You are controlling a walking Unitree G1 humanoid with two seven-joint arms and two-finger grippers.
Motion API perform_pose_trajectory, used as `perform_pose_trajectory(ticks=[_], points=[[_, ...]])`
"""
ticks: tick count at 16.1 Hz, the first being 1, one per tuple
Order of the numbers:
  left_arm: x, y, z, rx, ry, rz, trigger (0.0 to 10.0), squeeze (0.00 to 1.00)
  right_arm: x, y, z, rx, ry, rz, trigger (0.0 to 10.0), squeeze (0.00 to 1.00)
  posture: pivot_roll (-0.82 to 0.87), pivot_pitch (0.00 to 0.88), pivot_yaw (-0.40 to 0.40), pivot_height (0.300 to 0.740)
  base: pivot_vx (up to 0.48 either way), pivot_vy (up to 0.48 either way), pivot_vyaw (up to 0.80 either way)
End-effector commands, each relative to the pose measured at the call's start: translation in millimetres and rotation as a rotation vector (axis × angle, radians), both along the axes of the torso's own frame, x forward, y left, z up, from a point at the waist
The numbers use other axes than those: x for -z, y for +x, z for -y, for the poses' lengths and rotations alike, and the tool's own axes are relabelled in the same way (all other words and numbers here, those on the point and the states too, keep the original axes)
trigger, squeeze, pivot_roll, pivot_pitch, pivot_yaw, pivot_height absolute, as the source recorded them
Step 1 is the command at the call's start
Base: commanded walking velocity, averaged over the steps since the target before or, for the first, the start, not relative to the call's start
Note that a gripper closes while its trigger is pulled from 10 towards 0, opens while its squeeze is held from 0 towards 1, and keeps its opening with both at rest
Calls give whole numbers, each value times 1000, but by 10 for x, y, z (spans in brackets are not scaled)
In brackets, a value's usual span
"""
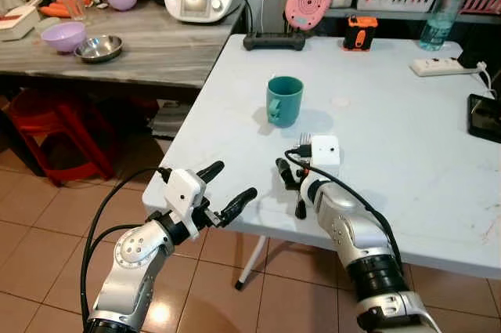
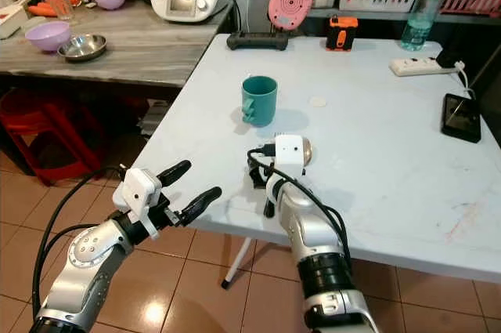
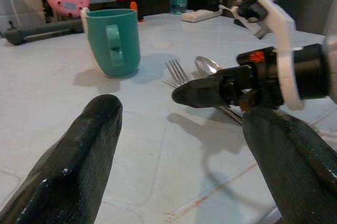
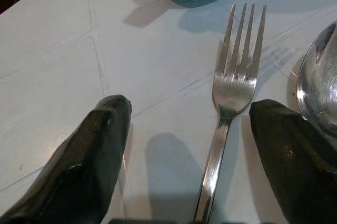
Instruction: Setting the table
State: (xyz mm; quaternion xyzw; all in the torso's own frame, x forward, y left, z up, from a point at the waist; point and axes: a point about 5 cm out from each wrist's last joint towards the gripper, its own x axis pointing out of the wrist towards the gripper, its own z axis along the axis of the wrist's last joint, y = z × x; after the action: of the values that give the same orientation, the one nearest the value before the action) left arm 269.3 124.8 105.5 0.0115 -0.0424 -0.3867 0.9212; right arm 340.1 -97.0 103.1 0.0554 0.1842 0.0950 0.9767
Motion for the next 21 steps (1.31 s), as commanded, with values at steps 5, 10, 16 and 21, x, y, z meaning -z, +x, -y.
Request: perform_pose_trajectory(ticks=[5,10,16,21], points=[[-22,-23,10,24,6,0,10000,0,57,38,-9,21,-42,-52,0,0,-37,60,44,740,0,0,0],[-24,-27,31,55,4,-2,10000,0,88,17,82,62,-86,-75,0,0,-44,62,46,740,0,0,0],[-29,-20,44,62,11,5,10000,0,103,-40,126,58,-105,-76,0,0,-45,61,50,740,0,0,0],[-25,-26,65,82,8,-1,10000,0,184,-106,188,62,-118,-100,0,0,-45,62,54,740,0,0,0]])
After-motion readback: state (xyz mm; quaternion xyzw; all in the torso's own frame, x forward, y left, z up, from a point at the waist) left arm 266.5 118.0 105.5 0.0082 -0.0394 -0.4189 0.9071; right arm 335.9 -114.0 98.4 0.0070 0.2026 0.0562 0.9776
